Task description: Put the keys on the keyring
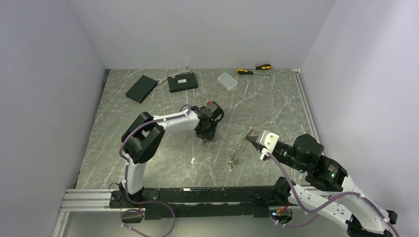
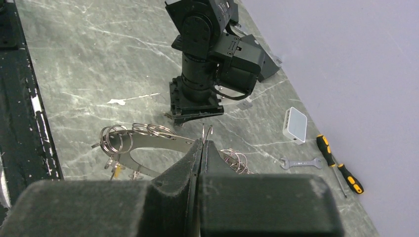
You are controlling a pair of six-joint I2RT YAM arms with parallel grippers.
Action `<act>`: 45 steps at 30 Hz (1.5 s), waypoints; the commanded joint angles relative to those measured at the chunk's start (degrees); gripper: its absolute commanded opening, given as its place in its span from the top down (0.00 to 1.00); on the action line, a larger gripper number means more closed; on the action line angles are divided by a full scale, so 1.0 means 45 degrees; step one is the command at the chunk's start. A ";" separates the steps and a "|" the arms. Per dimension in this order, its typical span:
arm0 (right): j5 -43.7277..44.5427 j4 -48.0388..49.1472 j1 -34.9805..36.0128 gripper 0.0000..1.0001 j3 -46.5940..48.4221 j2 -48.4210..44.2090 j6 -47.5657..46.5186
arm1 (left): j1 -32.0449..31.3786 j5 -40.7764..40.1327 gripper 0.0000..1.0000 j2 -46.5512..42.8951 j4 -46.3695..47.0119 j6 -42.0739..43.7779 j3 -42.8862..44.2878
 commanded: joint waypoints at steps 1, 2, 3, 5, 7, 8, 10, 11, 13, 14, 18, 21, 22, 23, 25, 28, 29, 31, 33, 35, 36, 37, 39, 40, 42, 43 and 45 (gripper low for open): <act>-0.0021 0.0561 0.0002 1.00 0.0515 -0.0273 0.0241 | -0.0297 -0.0731 0.57 0.0176 0.0127 -0.0161 0.0528; -0.0025 0.0542 -0.0001 1.00 0.0530 -0.0293 0.0243 | -0.0325 -0.0825 0.58 0.0208 0.0123 -0.0132 0.0553; -0.0026 0.0508 -0.0001 1.00 0.0544 -0.0298 0.0231 | -0.0376 -0.0925 0.59 0.0263 0.0096 -0.0119 0.0615; -0.0026 0.0482 -0.0006 1.00 0.0572 -0.0278 0.0247 | -0.0433 -0.1082 0.61 0.0354 0.0105 -0.0136 0.0676; -0.0043 0.0461 0.0001 1.00 0.0574 -0.0260 0.0234 | -0.0465 -0.1203 0.63 0.0444 0.0141 -0.0151 0.0707; -0.0045 0.0461 0.0002 1.00 0.0574 -0.0250 0.0239 | -0.0489 -0.1258 0.64 0.0495 0.0115 -0.0158 0.0749; -0.0045 0.0461 -0.0003 1.00 0.0591 -0.0247 0.0223 | -0.0538 -0.1437 0.66 0.0600 -0.0036 -0.0173 0.0895; -0.0045 0.0449 -0.0009 1.00 0.0594 -0.0241 0.0226 | -0.0569 -0.1548 0.67 0.0627 -0.0110 -0.0156 0.0948; -0.0026 0.0456 0.0002 1.00 0.0603 -0.0257 0.0213 | -0.0624 -0.1683 0.69 0.0624 -0.0086 -0.0123 0.0929; -0.0036 0.0460 -0.0003 1.00 0.0595 -0.0249 0.0224 | -0.0631 -0.1706 0.70 0.0616 -0.0033 -0.0101 0.0904; -0.0045 0.0481 0.0001 1.00 0.0555 -0.0242 0.0192 | -0.0694 -0.1854 0.77 0.0597 -0.0052 -0.0045 0.0951; -0.0045 0.0495 0.0002 1.00 0.0540 -0.0239 0.0197 | -0.0727 -0.1978 0.83 0.0514 -0.0054 0.0023 0.0983; -0.0045 0.0499 0.0002 1.00 0.0536 -0.0230 0.0183 | -0.0731 -0.2014 0.84 0.0460 -0.0044 0.0052 0.0989; -0.0045 0.0517 0.0002 1.00 0.0518 -0.0224 0.0177 | -0.0720 -0.2067 0.86 0.0419 -0.0025 0.0068 0.0965; -0.0045 0.0520 0.0002 1.00 0.0516 -0.0220 0.0188 | -0.0724 -0.2137 0.91 0.0295 0.0031 0.0124 0.0904; -0.0027 0.0520 0.0002 1.00 0.0482 -0.0201 0.0184 | -0.0720 -0.2225 0.98 0.0103 0.0126 0.0183 0.0808; -0.0026 0.0520 -0.0001 1.00 0.0477 -0.0196 0.0194 | -0.0713 -0.2260 1.00 0.0016 0.0140 0.0211 0.0769; -0.0026 0.0520 -0.0018 1.00 0.0477 -0.0210 0.0214 | -0.0742 -0.2327 1.00 -0.0158 0.0220 0.0261 0.0665; -0.0007 0.0520 -0.0008 1.00 0.0457 -0.0229 0.0248 | -0.0739 -0.2427 1.00 -0.0372 0.0357 0.0353 0.0547; -0.0006 0.0519 0.0000 1.00 0.0457 -0.0238 0.0278 | -0.0740 -0.2505 1.00 -0.0612 0.0484 0.0498 0.0400; -0.0006 0.0520 -0.0001 1.00 0.0457 -0.0240 0.0279 | -0.0760 -0.2546 1.00 -0.0755 0.0592 0.0592 0.0293; -0.0023 0.0520 0.0001 1.00 0.0472 -0.0235 0.0301 | -0.0779 -0.2620 1.00 -0.0929 0.0713 0.0706 0.0177; -0.0026 0.0500 0.0000 1.00 0.0462 -0.0240 0.0292 | -0.0803 -0.2734 1.00 -0.1345 0.1046 0.0966 -0.0135; -0.0041 0.0500 0.0001 1.00 0.0457 -0.0249 0.0295 | -0.0804 -0.2755 1.00 -0.1581 0.1232 0.1134 -0.0387; -0.0079 0.0528 -0.0004 1.00 0.0428 -0.0259 0.0293 | -0.0805 -0.2790 1.00 -0.2080 0.1646 0.1422 -0.0805; -0.0096 0.0548 0.0001 1.00 0.0419 -0.0249 0.0291 | -0.0809 -0.2750 1.00 -0.2344 0.1849 0.1577 -0.1022; -0.0132 0.0595 -0.0008 1.00 0.0411 -0.0249 0.0307 | -0.0799 -0.2727 1.00 -0.2886 0.2315 0.1928 -0.1433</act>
